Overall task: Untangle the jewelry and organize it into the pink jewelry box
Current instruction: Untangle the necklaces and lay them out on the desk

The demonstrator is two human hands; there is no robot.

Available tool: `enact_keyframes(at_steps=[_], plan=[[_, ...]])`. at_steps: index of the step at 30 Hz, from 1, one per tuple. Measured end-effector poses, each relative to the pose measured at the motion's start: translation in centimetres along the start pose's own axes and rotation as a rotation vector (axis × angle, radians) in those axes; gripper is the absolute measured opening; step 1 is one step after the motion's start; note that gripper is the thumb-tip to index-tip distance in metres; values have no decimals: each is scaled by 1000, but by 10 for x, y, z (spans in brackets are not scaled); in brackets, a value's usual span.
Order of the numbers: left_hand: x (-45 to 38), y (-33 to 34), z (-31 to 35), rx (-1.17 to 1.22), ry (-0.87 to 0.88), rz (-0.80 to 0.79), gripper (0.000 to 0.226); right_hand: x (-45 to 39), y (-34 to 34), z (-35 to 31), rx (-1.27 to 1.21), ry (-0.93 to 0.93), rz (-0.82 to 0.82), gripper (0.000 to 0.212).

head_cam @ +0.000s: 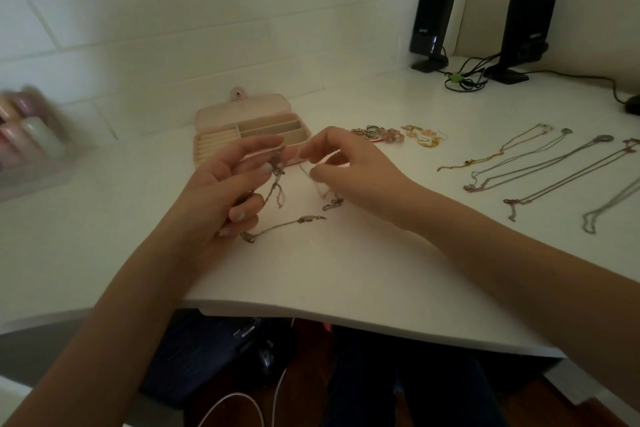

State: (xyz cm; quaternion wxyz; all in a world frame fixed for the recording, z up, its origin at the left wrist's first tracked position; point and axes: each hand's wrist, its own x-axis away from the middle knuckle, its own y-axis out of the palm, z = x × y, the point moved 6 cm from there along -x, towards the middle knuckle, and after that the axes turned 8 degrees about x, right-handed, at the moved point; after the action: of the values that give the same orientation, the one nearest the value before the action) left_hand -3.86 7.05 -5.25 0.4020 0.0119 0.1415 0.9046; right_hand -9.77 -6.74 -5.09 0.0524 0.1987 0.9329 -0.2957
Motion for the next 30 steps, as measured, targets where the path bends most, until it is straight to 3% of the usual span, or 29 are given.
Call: enact_keyframes(at_steps=[2,6,9,13,30], plan=[[1,3,0,-14,-10,-29,31,3,7,-7,75,-68,-67,20],[0,5,-2,-29,-24,-64,36,7,12,-13,-47,-100,-103,15],[1,6,-2,-49,-18,-79,43,3,11,-5,-142,-42,-75,10],[2,7,-2,-60,-16,-85,52,1,16,-1,-269,28,-154,7],[-3,0,-5,-37,-29,-87,48,0,12,2,-619,216,-216,19]])
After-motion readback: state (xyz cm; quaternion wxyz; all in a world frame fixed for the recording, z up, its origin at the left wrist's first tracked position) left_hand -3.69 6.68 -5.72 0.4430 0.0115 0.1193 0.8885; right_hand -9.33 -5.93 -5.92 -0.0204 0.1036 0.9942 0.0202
